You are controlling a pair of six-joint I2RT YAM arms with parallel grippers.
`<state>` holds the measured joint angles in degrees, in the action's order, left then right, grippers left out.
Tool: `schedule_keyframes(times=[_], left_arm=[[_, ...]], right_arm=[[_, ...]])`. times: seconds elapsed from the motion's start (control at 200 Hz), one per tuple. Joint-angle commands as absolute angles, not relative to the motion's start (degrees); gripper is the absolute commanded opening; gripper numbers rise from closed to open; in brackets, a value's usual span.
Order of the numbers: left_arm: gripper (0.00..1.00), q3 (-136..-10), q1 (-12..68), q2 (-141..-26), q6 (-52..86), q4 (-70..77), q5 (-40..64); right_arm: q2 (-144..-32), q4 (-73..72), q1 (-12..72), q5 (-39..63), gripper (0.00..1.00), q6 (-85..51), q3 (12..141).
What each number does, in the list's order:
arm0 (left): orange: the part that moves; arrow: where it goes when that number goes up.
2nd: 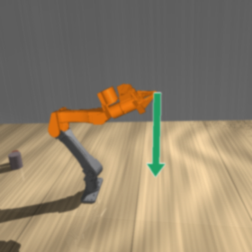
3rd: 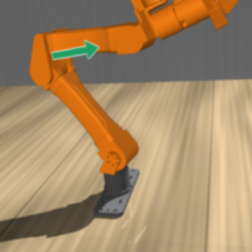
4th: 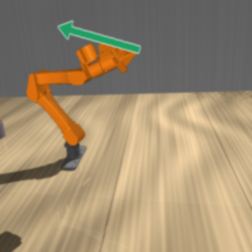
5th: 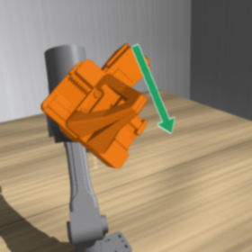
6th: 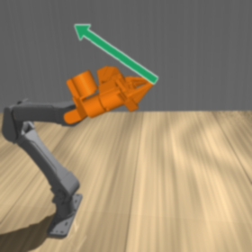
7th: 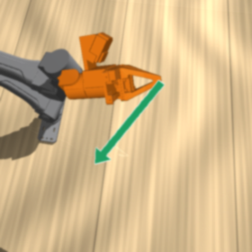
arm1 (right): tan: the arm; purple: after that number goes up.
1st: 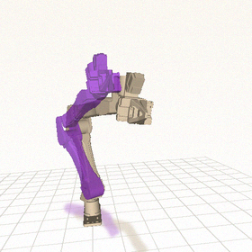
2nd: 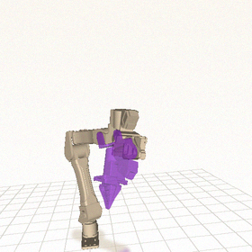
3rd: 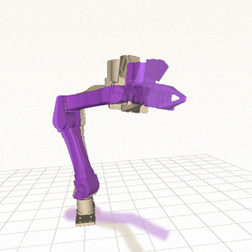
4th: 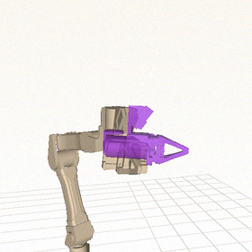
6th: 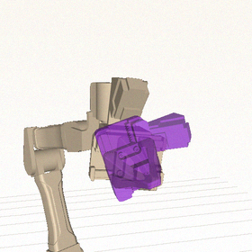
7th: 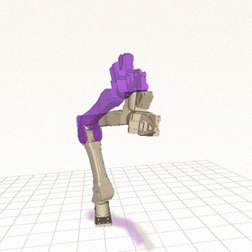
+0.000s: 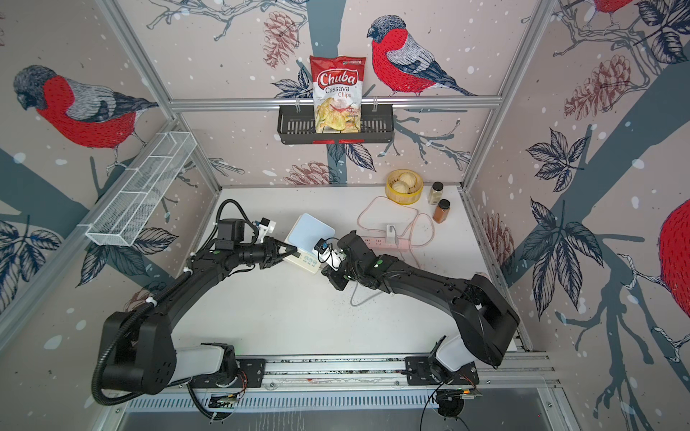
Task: Charge the electronic scale
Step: Insert the charging cable into the electronic scale.
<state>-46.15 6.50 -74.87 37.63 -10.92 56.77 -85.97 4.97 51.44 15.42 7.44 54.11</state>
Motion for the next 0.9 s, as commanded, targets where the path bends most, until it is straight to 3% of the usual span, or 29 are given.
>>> schedule_keyframes(times=[0.0, 0.37, 0.645, 0.896], left_arm=[[0.0, -46.42, 6.5, -74.19, 37.64, -9.31, 59.55], [0.0, -43.98, 13.27, -72.79, 37.99, -10.02, 54.42], [0.0, -40.68, 16.66, -71.44, 43.16, -5.15, 53.01], [0.0, -38.21, 19.17, -72.72, 43.46, -4.87, 54.43]], right_arm=[[-85.05, 2.55, 51.66, 14.29, 0.0, 7.87, 55.08], [-86.38, 6.48, 51.95, 16.06, 0.0, 7.87, 62.12], [-84.73, 0.19, 52.99, 9.99, 0.0, 4.9, 61.53], [-85.73, -2.58, 54.31, 10.64, 0.0, 6.42, 62.64]])
